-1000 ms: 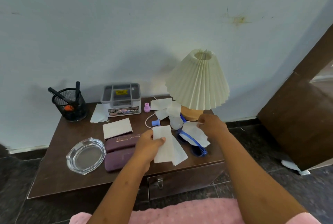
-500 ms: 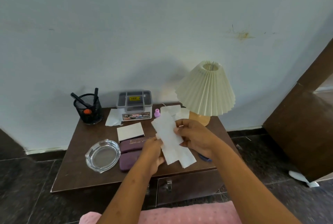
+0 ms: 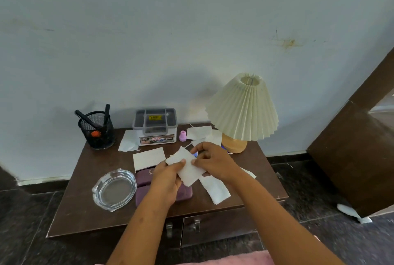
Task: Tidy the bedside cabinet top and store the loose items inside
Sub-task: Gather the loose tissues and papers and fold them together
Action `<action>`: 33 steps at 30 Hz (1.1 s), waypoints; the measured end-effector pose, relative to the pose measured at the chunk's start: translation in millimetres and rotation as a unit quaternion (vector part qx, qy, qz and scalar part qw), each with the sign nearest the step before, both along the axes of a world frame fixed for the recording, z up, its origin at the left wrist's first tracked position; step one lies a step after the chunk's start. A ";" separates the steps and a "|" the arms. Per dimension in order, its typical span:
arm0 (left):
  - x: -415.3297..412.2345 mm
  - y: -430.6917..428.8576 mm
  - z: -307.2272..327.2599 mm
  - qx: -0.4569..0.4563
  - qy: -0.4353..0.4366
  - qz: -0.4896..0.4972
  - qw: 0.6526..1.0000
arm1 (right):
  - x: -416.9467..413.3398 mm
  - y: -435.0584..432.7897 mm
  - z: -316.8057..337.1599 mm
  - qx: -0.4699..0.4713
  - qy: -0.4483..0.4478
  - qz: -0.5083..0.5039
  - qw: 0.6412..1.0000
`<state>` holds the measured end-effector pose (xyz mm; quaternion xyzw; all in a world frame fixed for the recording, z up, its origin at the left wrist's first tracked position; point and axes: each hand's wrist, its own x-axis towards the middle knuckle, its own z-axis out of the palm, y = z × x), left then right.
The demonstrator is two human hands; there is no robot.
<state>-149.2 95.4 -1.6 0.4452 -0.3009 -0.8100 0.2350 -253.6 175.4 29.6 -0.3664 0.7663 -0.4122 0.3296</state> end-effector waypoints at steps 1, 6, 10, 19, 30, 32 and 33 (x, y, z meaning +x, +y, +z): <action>-1.0 -1.1 -0.6 -0.002 -0.006 0.005 1.000 | -5.1 1.0 -0.6 0.013 -0.004 0.028 1.000; -6.5 -0.2 -0.9 -0.008 -0.046 0.001 0.999 | -67.6 19.8 -21.4 0.119 0.052 -0.008 0.991; -9.0 4.2 2.0 -0.015 -0.048 -0.021 0.999 | -116.5 54.4 -54.2 0.326 0.190 -0.066 0.924; -13.5 9.1 2.4 -0.023 -0.049 -0.043 0.998 | -115.4 51.5 -75.2 0.363 0.138 -0.109 0.915; -12.4 7.7 0.9 -0.042 -0.063 -0.051 0.996 | -106.2 39.4 -84.3 0.349 0.120 -0.145 0.918; -13.4 8.5 1.3 -0.044 -0.067 -0.056 0.995 | -106.9 37.7 -83.8 0.342 0.119 -0.146 0.921; -13.6 8.3 1.0 -0.046 -0.068 -0.057 0.995 | -108.0 37.3 -82.5 0.335 0.123 -0.149 0.922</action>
